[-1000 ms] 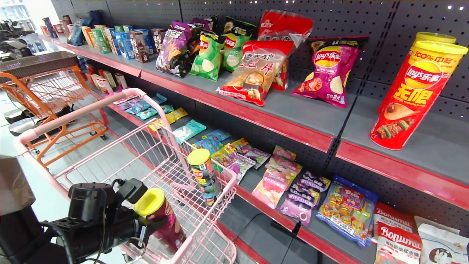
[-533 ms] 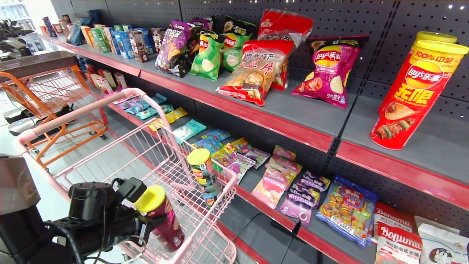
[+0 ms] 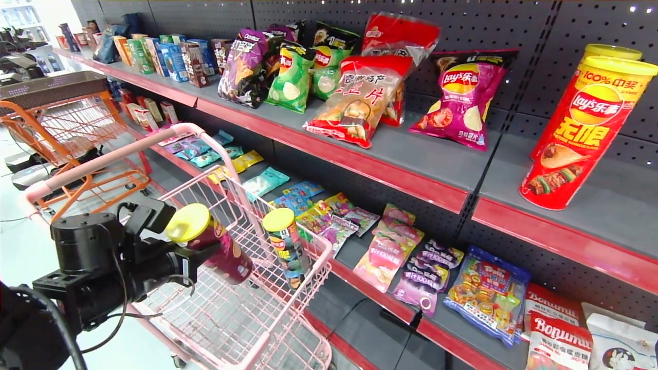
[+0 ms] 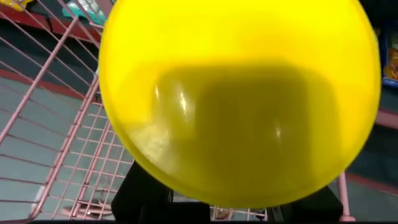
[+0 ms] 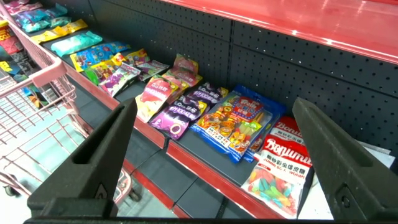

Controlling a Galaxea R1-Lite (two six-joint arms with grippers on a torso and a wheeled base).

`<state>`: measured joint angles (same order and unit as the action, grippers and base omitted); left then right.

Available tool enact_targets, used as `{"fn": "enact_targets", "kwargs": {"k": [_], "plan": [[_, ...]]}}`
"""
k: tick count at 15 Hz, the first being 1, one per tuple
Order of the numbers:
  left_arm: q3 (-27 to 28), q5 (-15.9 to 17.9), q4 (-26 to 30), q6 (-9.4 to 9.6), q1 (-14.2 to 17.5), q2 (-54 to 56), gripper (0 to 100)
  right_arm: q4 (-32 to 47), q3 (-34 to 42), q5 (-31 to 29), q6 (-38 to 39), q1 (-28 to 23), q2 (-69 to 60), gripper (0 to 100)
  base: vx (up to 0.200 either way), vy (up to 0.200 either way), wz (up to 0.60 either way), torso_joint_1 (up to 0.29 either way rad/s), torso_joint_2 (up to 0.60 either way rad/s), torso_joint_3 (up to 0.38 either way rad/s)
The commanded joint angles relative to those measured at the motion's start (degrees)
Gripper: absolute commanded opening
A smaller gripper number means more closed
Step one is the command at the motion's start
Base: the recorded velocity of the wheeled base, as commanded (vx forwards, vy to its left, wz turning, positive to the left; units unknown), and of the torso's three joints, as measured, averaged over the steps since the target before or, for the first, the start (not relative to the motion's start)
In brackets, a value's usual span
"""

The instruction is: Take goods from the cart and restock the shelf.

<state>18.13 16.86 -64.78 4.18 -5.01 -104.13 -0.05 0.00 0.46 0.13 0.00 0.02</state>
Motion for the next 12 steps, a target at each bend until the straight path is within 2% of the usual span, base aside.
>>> {"fn": "enact_targets", "kwargs": {"k": [1,2,3,4,6,7,8,9,12], "plan": [[1.0,-0.2,2.9,-0.40,0.6,6.0,0,0.0,0.0,0.1,0.0,0.0,0.1,100,0.000,0.000,0.00,0.000,0.00,0.000],[2.4,-0.2,9.8,-0.67,0.8,11.1,0,0.0,0.0,0.1,0.0,0.0,0.1,100,0.000,0.000,0.00,0.000,0.00,0.000],[3.4,-0.2,13.5,-0.75,1.0,13.6,0,0.0,0.0,0.0,0.0,0.0,0.1,100,0.000,0.000,0.00,0.000,0.00,0.000],[6.1,-0.2,21.3,-1.54,1.4,18.9,0,0.0,0.0,0.1,0.0,0.0,0.1,100,0.000,0.000,0.00,0.000,0.00,0.000],[11.5,-0.2,31.8,-2.95,1.6,25.6,0,0.0,0.0,0.0,0.0,0.0,0.1,100,0.000,0.000,0.00,0.000,0.00,0.000],[15.5,-0.2,38.9,-3.92,1.6,30.0,0,0.0,0.0,0.1,0.0,0.0,0.1,100,0.000,0.000,0.00,0.000,0.00,0.000],[19.8,-0.2,47.3,-4.36,1.6,34.5,0,0.0,0.0,0.1,0.0,0.1,0.1,100,0.000,0.000,0.00,0.000,0.00,0.000],[21.9,-0.2,52.2,-4.45,1.6,37.9,0,0.0,0.0,0.0,0.0,0.0,0.1,100,0.000,0.000,0.00,0.000,0.00,0.000],[22.3,-0.2,64.3,-4.45,1.5,48.7,0,0.0,0.0,0.0,0.2,0.0,0.1,100,0.000,0.000,0.00,0.000,0.00,0.000]]}}
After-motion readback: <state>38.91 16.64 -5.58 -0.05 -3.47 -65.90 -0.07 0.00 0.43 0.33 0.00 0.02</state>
